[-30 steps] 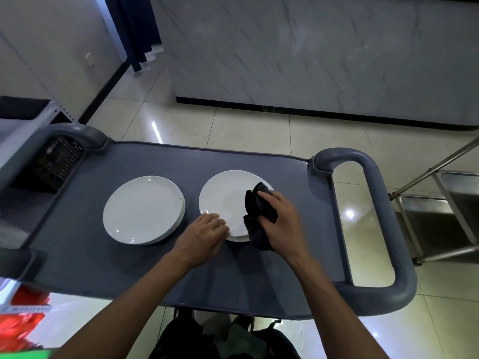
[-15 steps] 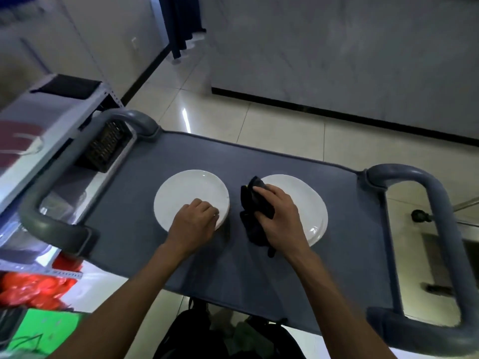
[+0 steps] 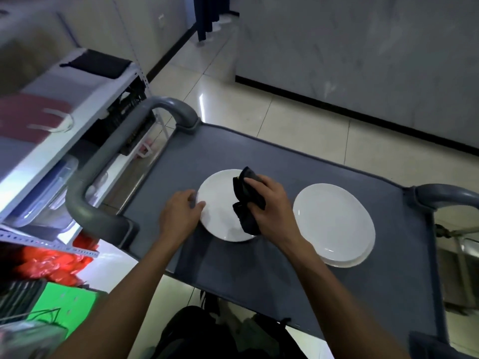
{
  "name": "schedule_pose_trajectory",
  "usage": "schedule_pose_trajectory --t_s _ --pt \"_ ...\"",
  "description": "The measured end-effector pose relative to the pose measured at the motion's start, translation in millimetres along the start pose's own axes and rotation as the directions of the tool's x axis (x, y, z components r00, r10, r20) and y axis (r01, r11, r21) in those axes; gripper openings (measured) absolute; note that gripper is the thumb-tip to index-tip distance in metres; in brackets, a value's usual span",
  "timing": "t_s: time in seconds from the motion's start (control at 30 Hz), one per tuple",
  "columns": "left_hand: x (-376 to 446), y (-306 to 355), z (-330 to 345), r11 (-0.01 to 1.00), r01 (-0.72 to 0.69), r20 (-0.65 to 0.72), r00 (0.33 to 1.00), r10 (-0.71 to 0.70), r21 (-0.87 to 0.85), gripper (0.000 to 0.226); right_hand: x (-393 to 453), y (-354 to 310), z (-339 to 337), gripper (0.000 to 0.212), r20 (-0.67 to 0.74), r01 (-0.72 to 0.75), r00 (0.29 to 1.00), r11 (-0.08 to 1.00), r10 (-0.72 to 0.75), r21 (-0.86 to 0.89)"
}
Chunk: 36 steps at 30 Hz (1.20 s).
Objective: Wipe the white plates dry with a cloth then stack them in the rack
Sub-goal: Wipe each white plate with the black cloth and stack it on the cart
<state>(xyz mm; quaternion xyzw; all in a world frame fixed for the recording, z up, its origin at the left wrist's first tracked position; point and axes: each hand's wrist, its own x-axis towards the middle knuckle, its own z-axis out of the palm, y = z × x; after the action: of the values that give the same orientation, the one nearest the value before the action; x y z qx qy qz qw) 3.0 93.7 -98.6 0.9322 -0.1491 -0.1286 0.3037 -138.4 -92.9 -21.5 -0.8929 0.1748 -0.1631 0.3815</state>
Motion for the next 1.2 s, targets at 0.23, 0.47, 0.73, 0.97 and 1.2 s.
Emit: schedule_pose_trajectory --t_s 0.23,0.47,0.73,0.97,1.2 --pt "5.9 -1.1 6.8 0.994 0.084 0.071 0.994 -0.079 -0.067 0.028 16.0 -3.4 42.1 0.053 0.026 -0.039 0.999 0.999 0.04 -0.037" --pt "11.3 1.4 8.0 0.99 0.126 0.064 0.99 -0.122 -0.059 0.024 11.2 -6.7 69.6 0.046 0.104 -0.017 0.994 0.996 0.027 -0.093" --pt "15.2 1.2 8.7 0.977 0.159 0.077 0.986 -0.149 -0.143 0.019 -6.9 10.6 76.3 0.064 0.209 -0.002 0.974 0.921 0.091 -0.389" --pt "23.3 4.9 2.5 0.913 0.262 0.186 0.959 -0.212 -0.314 0.017 -17.4 20.3 82.9 0.078 0.14 -0.095 0.978 0.924 0.157 -0.37" --pt "21.4 14.0 -4.4 0.762 0.439 0.441 0.869 -0.226 -0.475 0.013 -18.9 18.1 80.7 0.073 0.116 -0.091 0.984 0.946 0.133 -0.31"
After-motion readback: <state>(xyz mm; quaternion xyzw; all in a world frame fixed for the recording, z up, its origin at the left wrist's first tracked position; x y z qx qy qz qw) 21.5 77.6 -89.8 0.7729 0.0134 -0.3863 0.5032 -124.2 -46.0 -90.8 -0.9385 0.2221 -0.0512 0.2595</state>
